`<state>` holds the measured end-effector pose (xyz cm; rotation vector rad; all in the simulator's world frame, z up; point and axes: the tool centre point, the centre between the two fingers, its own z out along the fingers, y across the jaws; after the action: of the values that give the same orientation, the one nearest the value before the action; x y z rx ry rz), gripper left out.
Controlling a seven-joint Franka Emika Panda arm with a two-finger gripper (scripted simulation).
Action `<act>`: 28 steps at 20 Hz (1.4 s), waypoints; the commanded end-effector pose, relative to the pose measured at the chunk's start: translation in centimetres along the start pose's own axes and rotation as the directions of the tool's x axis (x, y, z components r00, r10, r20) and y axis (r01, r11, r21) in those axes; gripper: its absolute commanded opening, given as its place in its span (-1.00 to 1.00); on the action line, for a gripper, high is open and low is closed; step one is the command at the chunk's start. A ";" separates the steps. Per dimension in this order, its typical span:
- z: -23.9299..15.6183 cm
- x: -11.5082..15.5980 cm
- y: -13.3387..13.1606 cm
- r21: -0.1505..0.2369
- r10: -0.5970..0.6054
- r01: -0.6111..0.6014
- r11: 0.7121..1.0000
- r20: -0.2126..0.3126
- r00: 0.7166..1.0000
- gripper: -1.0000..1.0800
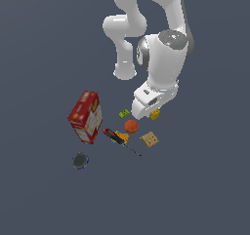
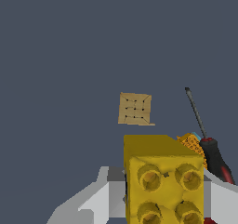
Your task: Pick up a designated object from a clutter of objects.
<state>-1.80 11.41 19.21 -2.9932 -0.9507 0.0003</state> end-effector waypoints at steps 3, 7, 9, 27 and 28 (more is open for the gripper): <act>-4.9 -1.7 2.5 0.002 -0.001 0.001 1.000 -0.001 1.000 -1.00; -9.1 -3.0 4.7 0.002 -0.001 0.001 1.000 -0.002 1.000 -1.00; -11.1 -3.6 5.7 0.002 -0.001 0.001 1.000 -0.002 1.000 -1.00; -21.6 -6.7 11.7 -0.001 0.001 -0.001 1.000 0.000 1.000 -1.00; -21.7 -6.7 11.8 -0.001 0.001 -0.001 1.000 0.000 1.000 -1.00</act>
<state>-0.49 -1.95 40.61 -2.9949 -0.9483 -0.0007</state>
